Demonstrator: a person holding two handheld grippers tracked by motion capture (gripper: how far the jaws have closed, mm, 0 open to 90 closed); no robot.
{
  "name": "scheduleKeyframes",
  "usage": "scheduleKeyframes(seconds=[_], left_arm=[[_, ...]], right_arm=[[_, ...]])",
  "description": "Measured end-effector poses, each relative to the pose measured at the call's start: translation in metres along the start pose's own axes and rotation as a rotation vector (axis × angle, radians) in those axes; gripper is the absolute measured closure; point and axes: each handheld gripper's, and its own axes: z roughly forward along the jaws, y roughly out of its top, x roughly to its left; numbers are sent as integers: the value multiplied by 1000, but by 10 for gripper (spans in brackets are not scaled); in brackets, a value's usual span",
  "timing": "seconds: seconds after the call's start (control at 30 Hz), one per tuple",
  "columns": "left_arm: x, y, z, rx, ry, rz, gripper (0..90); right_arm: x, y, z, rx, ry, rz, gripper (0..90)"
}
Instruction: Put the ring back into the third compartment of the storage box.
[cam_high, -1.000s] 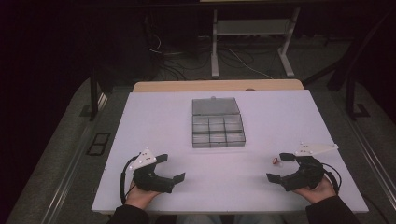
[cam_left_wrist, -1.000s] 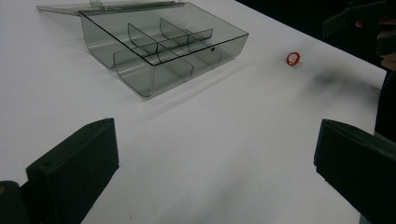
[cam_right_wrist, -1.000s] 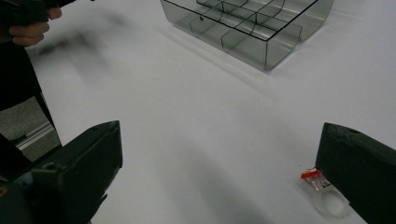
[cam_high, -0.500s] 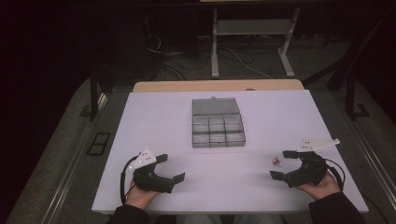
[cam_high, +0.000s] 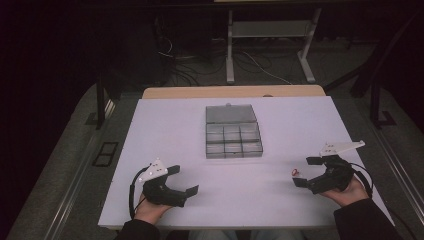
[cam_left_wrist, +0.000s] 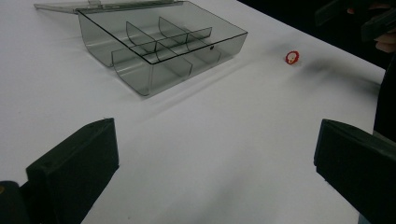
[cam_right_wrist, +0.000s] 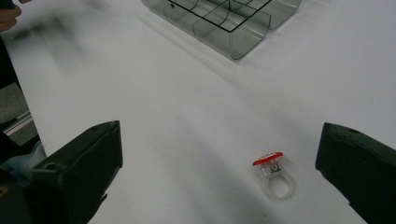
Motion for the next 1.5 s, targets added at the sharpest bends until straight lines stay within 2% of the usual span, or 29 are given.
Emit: scheduleKeyframes(seconds=[0.43,0.77,1.1,1.5], left_arm=[[0,0,1,6,-7,5,0],[-1,0,1,8,-4,6,0],[-1,0,2,13,-5,6,0],[-1,-1,3,17,-6,9,0]], right_arm=[[-15,2,8,60,-13,0,0],[-28,2,17,99,-1,5,0],[-33,3,27,132,8,-11,0],[-38,1,37,194,18,-58,0]])
